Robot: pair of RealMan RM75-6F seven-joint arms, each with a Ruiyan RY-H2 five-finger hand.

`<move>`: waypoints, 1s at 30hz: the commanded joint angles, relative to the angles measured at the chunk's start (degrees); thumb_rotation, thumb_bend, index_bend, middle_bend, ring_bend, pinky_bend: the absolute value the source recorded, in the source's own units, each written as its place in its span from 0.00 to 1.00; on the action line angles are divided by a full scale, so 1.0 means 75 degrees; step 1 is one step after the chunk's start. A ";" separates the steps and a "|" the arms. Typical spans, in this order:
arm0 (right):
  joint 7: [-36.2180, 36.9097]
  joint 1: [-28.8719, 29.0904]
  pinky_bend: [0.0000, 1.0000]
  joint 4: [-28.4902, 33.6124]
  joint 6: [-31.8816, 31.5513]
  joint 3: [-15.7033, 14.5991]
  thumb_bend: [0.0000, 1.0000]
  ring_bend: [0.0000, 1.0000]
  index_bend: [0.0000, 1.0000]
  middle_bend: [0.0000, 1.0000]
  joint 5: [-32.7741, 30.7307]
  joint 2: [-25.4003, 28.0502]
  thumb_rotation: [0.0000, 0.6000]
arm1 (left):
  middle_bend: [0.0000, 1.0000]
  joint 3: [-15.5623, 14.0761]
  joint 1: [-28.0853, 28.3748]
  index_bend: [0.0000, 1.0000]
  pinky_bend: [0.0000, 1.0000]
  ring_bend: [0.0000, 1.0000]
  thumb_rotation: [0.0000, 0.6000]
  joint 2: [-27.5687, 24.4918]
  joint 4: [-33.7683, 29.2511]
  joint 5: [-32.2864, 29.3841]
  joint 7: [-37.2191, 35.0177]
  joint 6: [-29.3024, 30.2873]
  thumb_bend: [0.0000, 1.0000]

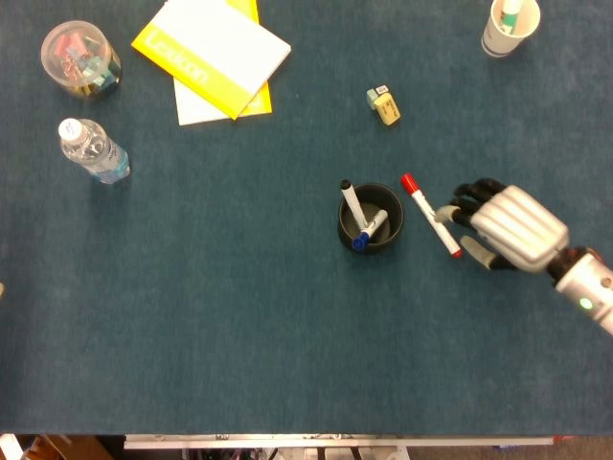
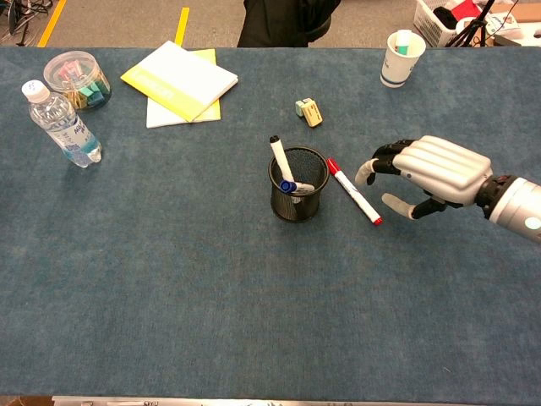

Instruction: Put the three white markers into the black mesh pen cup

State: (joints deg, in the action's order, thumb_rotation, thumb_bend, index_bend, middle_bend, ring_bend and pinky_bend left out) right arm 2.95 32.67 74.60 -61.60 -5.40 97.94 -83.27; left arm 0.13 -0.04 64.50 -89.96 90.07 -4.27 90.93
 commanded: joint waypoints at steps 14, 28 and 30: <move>-0.0182 0.0872 0.25 -0.0796 0.1103 0.0798 0.46 0.21 0.33 0.39 -0.0743 -0.1041 1.00 | 0.18 -0.0016 -0.0015 0.20 0.14 0.17 1.00 0.0017 0.0002 -0.0051 0.0036 -0.0050 0.15; -0.0291 0.1346 0.25 -0.1438 0.1661 0.0945 0.46 0.21 0.33 0.39 -0.1057 -0.1575 1.00 | 0.18 -0.0032 -0.0036 0.20 0.14 0.17 1.00 -0.0005 0.0033 -0.0106 0.0009 -0.0097 0.15; -0.0301 0.1356 0.25 -0.1481 0.1674 0.0914 0.46 0.21 0.33 0.39 -0.1069 -0.1584 1.00 | 0.18 -0.0028 -0.0041 0.20 0.14 0.17 1.00 -0.0008 0.0037 -0.0112 0.0003 -0.0091 0.15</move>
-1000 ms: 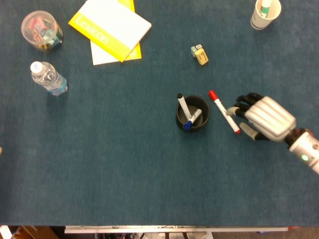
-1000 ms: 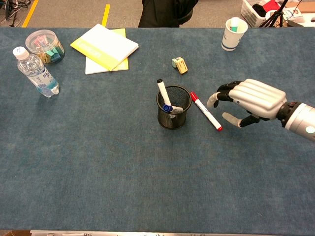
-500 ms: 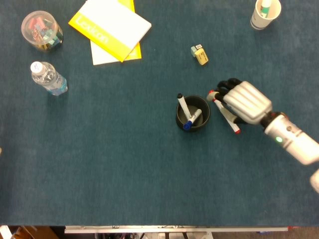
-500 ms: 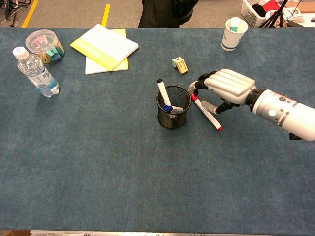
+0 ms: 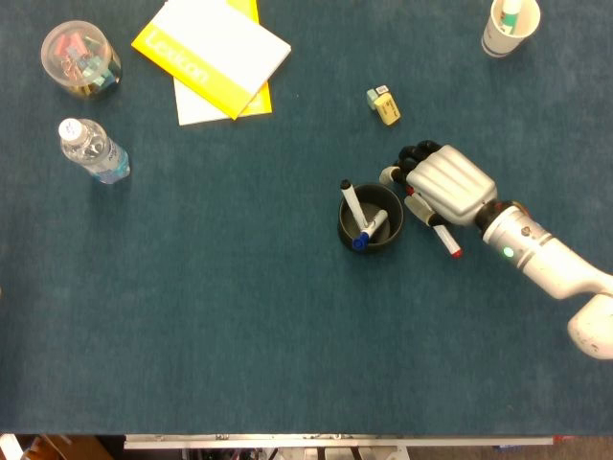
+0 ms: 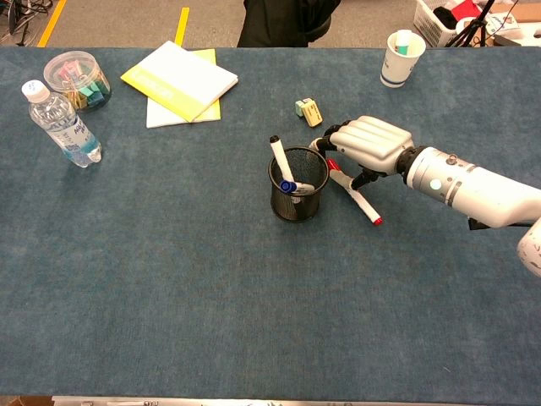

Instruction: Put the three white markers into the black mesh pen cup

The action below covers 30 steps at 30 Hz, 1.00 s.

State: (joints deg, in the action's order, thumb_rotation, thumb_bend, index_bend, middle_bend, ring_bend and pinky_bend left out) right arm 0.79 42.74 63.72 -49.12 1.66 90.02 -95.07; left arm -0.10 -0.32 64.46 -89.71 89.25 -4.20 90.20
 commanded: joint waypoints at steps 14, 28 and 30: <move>-0.0144 -0.0340 0.25 0.0298 -0.0282 -0.0336 0.46 0.21 0.33 0.39 -0.0123 0.0539 1.00 | 0.18 0.0003 0.0010 0.20 0.14 0.17 1.00 -0.0003 0.0022 0.0040 -0.0040 0.0004 0.15; -0.0052 -0.0897 0.25 0.0834 -0.1062 -0.0604 0.46 0.21 0.33 0.39 0.0031 0.1395 1.00 | 0.18 -0.0008 0.0026 0.20 0.14 0.17 1.00 0.0014 0.0009 0.0093 -0.0029 0.0002 0.15; -0.0033 -0.0940 0.25 0.0990 -0.1263 -0.0631 0.46 0.21 0.33 0.39 0.0172 0.1573 1.00 | 0.18 -0.0015 0.0016 0.20 0.14 0.17 1.00 0.0005 -0.0003 0.0110 -0.0029 0.0026 0.15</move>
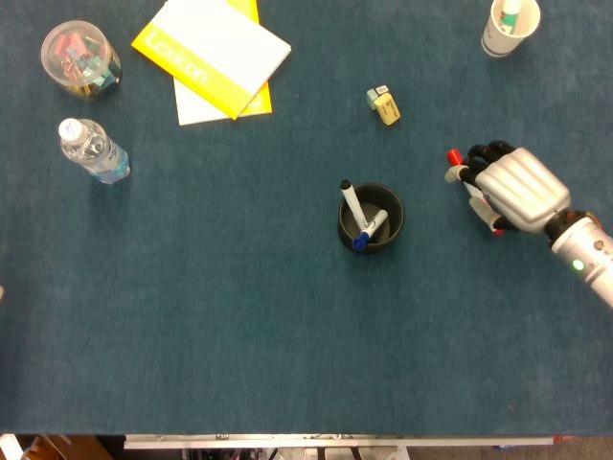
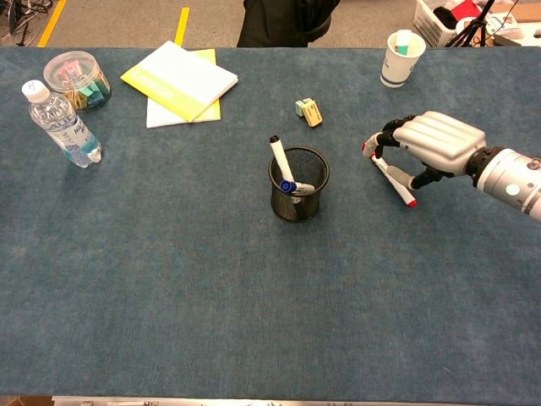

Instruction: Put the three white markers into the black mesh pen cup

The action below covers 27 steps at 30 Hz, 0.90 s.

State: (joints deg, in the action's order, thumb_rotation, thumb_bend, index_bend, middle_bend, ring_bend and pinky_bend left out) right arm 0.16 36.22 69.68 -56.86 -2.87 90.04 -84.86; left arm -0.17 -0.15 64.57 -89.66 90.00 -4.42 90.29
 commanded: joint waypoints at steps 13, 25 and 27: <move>-0.1130 -0.0183 0.14 -0.0176 -0.0899 -0.0480 0.05 0.12 0.38 0.30 0.1244 0.0806 1.00 | 0.18 0.0018 -0.0013 0.20 0.14 0.17 1.00 -0.0035 -0.0036 -0.0037 0.0033 0.0018 0.15; -0.1389 -0.0110 0.13 -0.1163 -0.0882 -0.0599 0.05 0.12 0.41 0.30 0.1639 0.0384 1.00 | 0.18 -0.0007 0.0015 0.20 0.14 0.17 1.00 -0.0012 -0.0075 -0.0037 0.0097 -0.0063 0.15; -0.1379 -0.0096 0.13 -0.1374 -0.0878 -0.0588 0.05 0.12 0.41 0.30 0.1664 0.0182 1.00 | 0.18 -0.0010 0.0014 0.20 0.14 0.17 1.00 -0.0011 -0.0075 -0.0043 0.0097 -0.0072 0.15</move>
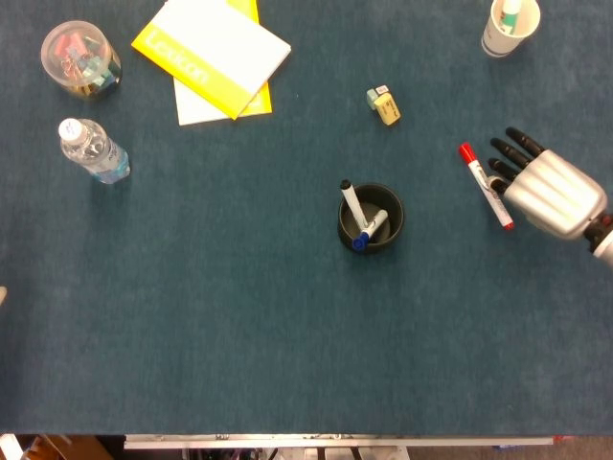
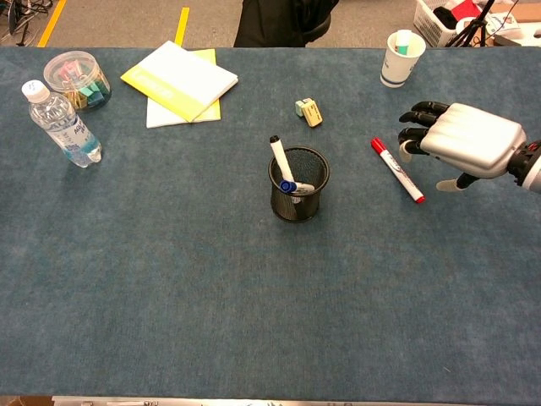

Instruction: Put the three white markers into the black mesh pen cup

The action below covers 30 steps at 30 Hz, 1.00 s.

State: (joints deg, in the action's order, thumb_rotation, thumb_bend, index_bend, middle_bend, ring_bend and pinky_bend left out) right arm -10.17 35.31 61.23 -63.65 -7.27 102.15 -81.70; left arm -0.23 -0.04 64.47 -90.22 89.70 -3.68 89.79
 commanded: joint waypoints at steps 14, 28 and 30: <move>0.0104 0.0041 0.13 -0.1363 -0.0143 -0.0140 0.09 0.12 0.41 0.30 0.0308 -0.1199 1.00 | 0.18 -0.0009 -0.0033 0.20 0.13 0.17 1.00 -0.0050 0.0029 -0.0069 -0.0075 -0.0017 0.15; 0.0424 -0.0044 0.13 -0.1947 -0.0417 -0.0135 0.26 0.13 0.47 0.33 0.0279 -0.1801 1.00 | 0.18 0.0003 -0.0026 0.20 0.13 0.17 1.00 -0.0049 0.0031 -0.0086 -0.0068 -0.0035 0.15; 0.0468 -0.0049 0.13 -0.1993 -0.0426 -0.0152 0.28 0.14 0.47 0.33 0.0278 -0.1828 1.00 | 0.18 0.0003 -0.0025 0.20 0.13 0.17 1.00 -0.0043 0.0035 -0.0087 -0.0064 -0.0037 0.15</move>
State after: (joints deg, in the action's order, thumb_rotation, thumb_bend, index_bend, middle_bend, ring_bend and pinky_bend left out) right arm -6.70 34.96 46.32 -66.82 -8.36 104.23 -95.36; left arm -0.20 -0.22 64.14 -89.97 89.05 -4.16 89.51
